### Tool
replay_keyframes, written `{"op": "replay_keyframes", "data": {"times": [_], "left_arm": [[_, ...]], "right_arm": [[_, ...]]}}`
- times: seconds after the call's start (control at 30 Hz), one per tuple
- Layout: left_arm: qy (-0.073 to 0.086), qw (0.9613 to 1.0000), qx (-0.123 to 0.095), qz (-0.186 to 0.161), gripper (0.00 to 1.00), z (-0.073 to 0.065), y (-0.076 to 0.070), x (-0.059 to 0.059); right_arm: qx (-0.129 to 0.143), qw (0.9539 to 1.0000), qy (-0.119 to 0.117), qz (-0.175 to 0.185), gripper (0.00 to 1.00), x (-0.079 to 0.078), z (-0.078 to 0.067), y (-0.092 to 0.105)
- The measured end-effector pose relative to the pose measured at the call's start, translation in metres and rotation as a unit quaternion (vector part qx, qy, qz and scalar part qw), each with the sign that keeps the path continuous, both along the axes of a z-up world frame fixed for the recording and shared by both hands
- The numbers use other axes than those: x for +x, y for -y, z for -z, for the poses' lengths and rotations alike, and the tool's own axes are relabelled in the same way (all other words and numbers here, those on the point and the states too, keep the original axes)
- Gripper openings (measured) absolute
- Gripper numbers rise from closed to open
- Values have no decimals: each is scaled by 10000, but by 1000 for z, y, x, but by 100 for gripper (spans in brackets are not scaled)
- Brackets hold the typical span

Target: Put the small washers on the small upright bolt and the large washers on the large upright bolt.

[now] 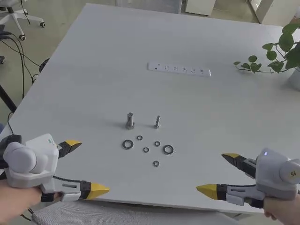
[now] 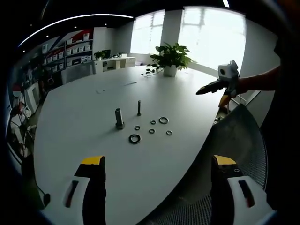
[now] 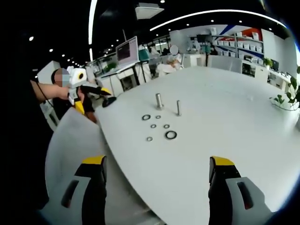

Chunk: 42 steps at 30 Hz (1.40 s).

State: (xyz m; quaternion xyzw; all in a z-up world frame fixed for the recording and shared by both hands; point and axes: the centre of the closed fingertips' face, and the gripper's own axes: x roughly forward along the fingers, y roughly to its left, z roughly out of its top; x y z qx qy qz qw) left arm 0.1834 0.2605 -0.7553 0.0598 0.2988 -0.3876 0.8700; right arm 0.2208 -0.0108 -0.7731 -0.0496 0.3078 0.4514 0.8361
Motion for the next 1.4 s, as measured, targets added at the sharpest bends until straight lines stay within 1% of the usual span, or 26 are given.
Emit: {"op": "replay_keyframes", "data": {"times": [0.03,0.07,0.13,0.23,0.3,0.43,0.53,0.6,0.77,0.83,0.87,0.97,1.07,1.13,1.27,1.3,1.37,1.4], "left_arm": [[8,10000,11,0,94,0,0,0],[23,10000,26,3,94,0,0,1],[0,10000,32,17,94,2,1,2],[12,10000,22,33,93,2,2,2],[3,10000,17,38,93,3,3,3],[-13,10000,18,58,94,6,5,6],[-30,9999,35,94,94,8,6,7],[-47,9999,21,103,94,8,6,7],[-44,10000,2,75,93,10,6,8],[-46,10000,-8,68,93,10,7,8],[-53,10000,2,63,93,11,6,8],[-68,9999,31,70,93,13,5,8],[-75,9999,24,64,93,14,4,8],[-101,9999,64,55,93,16,1,9],[-80,10000,32,45,93,15,0,11],[-80,9999,55,75,93,15,0,11],[-13,9997,179,179,93,17,0,11],[-58,9995,239,199,93,20,0,10]], "right_arm": [[-7,10000,-92,29,92,0,1,1],[-7,9999,-132,19,91,0,2,1],[-48,10000,-29,-8,90,3,1,1],[-55,10000,-50,-16,90,7,-1,0],[-147,9999,-54,-63,90,10,0,-1],[-240,9995,-28,-201,88,14,-2,-7],[-316,9992,-54,-252,87,20,-2,-11],[-373,9989,-137,-239,86,23,-1,-12],[-503,9982,-100,-326,84,30,-1,-16],[-571,9975,-141,-381,82,33,1,-18],[-633,9970,-144,-419,81,34,1,-19],[-693,9963,-137,-484,80,38,1,-23],[-708,9960,-136,-535,79,42,1,-27],[-690,9959,-124,-563,79,45,0,-32],[-841,9942,-215,-638,78,49,5,-36],[-873,9938,-215,-656,77,50,6,-37],[-881,9936,-224,-668,76,52,5,-40],[-894,9934,-235,-679,75,53,5,-42]]}}
